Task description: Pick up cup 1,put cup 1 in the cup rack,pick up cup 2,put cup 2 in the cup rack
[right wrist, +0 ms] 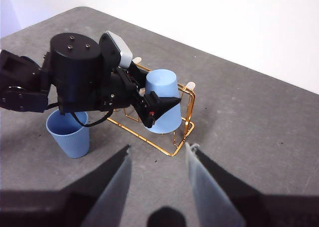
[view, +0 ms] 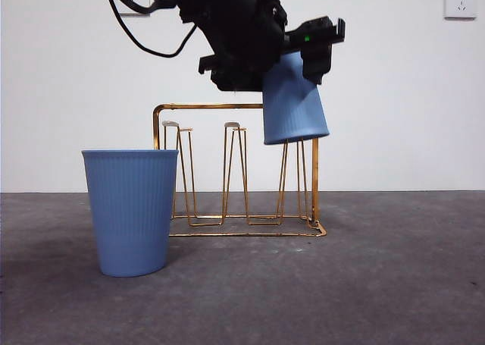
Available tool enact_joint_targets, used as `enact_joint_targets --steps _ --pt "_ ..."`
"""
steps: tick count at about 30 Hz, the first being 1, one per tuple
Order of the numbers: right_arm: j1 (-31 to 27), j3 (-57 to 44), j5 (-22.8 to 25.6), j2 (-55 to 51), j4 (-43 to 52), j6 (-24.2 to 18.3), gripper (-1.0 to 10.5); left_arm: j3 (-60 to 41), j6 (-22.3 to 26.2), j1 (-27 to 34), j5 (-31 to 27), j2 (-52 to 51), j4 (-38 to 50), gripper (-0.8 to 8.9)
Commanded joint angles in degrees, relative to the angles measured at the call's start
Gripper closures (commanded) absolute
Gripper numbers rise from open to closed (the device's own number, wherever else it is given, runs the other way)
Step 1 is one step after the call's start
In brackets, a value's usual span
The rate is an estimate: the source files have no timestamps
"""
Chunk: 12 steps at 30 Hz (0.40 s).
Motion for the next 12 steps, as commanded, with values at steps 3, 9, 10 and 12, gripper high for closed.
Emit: enact_joint_targets --steps 3,9,10,12 --pt "0.0 -0.44 -0.15 -0.04 0.13 -0.39 7.6 0.15 0.61 0.07 0.02 2.69 0.35 8.22" --pt "0.0 -0.44 -0.17 -0.04 -0.5 -0.39 7.6 0.15 -0.17 -0.22 0.02 4.9 0.63 8.22" --pt "0.0 -0.44 -0.17 -0.04 -0.59 -0.42 7.6 0.15 -0.35 -0.2 0.02 5.16 0.46 8.22" --pt "0.0 -0.44 -0.22 -0.04 -0.61 -0.42 7.6 0.15 -0.46 -0.26 0.09 5.99 0.26 8.22"
